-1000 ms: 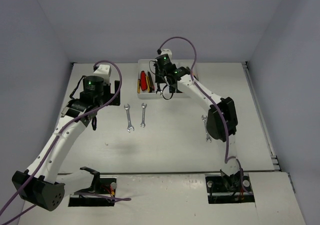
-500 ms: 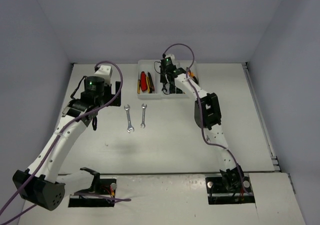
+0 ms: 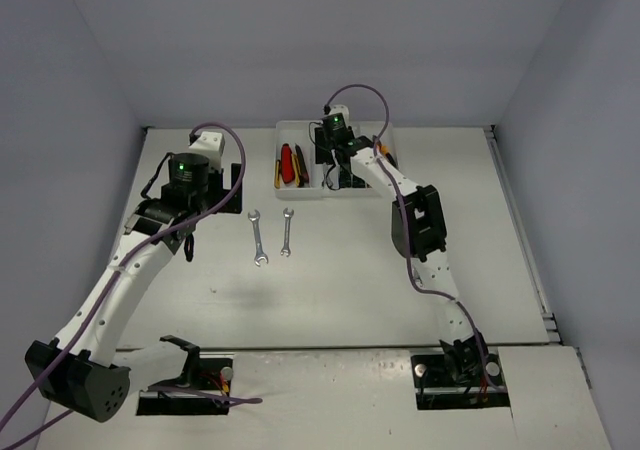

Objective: Sort the tools into containers

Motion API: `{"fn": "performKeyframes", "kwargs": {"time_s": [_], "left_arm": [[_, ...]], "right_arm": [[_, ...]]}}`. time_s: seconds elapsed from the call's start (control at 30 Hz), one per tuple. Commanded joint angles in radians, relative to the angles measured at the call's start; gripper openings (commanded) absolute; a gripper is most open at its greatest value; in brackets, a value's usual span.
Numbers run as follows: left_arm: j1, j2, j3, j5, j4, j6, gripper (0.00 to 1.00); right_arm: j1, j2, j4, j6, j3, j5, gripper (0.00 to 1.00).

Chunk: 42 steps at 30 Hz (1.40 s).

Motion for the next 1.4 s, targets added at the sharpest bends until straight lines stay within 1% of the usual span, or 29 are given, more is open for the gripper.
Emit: {"fn": "performKeyframes", "kwargs": {"time_s": [0.0, 0.1, 0.17, 0.23, 0.37, 0.57, 0.73, 0.93, 1.07, 1.2, 1.3, 1.37], "left_arm": [[0.005, -0.016, 0.016, 0.019, 0.046, 0.010, 0.91], [0.005, -0.020, 0.018, 0.025, 0.047, 0.012, 0.91], [0.005, -0.021, 0.017, 0.025, 0.048, 0.013, 0.91], [0.005, -0.021, 0.017, 0.030, 0.046, 0.014, 0.91], [0.006, -0.015, 0.017, 0.035, 0.047, 0.015, 0.91], [0.008, -0.010, 0.014, 0.038, 0.049, 0.016, 0.91], [0.008, 0.001, 0.014, 0.041, 0.049, 0.018, 0.91], [0.008, 0.015, 0.013, 0.056, 0.049, 0.014, 0.91], [0.008, 0.020, 0.014, 0.059, 0.048, 0.014, 0.91], [0.009, 0.020, 0.014, 0.055, 0.049, 0.011, 0.91], [0.008, 0.020, 0.016, 0.059, 0.048, 0.012, 0.91], [0.008, 0.020, 0.016, 0.060, 0.049, 0.012, 0.91]], "right_arm": [[-0.006, -0.286, 0.045, -0.086, -0.189, 0.091, 0.50], [-0.015, -0.482, 0.045, -0.116, -0.490, 0.126, 0.50], [-0.025, -0.581, 0.044, -0.114, -0.640, 0.129, 0.51], [-0.044, -0.714, 0.042, -0.102, -0.788, 0.126, 0.51], [-0.092, -0.879, 0.018, -0.022, -1.075, 0.077, 0.51], [-0.198, -1.023, -0.002, 0.038, -1.352, -0.022, 0.51], [-0.239, -1.035, -0.007, 0.065, -1.411, -0.069, 0.49], [-0.245, -0.972, -0.009, 0.081, -1.433, -0.108, 0.46], [-0.246, -0.930, -0.010, 0.084, -1.443, -0.121, 0.41], [-0.238, -0.915, -0.011, 0.092, -1.450, -0.121, 0.33], [-0.203, -0.904, -0.013, 0.105, -1.446, -0.120, 0.21], [-0.161, -0.888, -0.012, 0.127, -1.429, -0.121, 0.15]]}}
